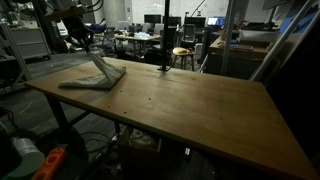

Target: Fold the towel twice diagonally

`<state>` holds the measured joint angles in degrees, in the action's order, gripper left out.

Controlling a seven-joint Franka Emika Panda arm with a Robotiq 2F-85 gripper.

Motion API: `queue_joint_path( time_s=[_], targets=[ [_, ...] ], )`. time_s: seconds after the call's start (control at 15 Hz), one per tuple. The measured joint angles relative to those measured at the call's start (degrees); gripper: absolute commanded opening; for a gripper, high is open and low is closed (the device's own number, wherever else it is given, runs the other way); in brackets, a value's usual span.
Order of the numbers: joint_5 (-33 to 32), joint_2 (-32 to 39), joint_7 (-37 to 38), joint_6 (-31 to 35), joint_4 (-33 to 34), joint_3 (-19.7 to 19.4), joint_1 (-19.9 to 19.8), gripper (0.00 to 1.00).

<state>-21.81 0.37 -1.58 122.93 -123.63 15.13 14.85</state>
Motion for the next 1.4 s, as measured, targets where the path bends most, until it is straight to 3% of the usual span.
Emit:
queue_joint_path(
  time_s=[0.73,1.4],
  targets=[
    [-0.23,3.23,7.53,-0.18,-1.21,2.32,3.24,0.01],
    [-0.31,7.71,13.41,-3.55,2.06,3.57,7.36,0.01]
  ],
)
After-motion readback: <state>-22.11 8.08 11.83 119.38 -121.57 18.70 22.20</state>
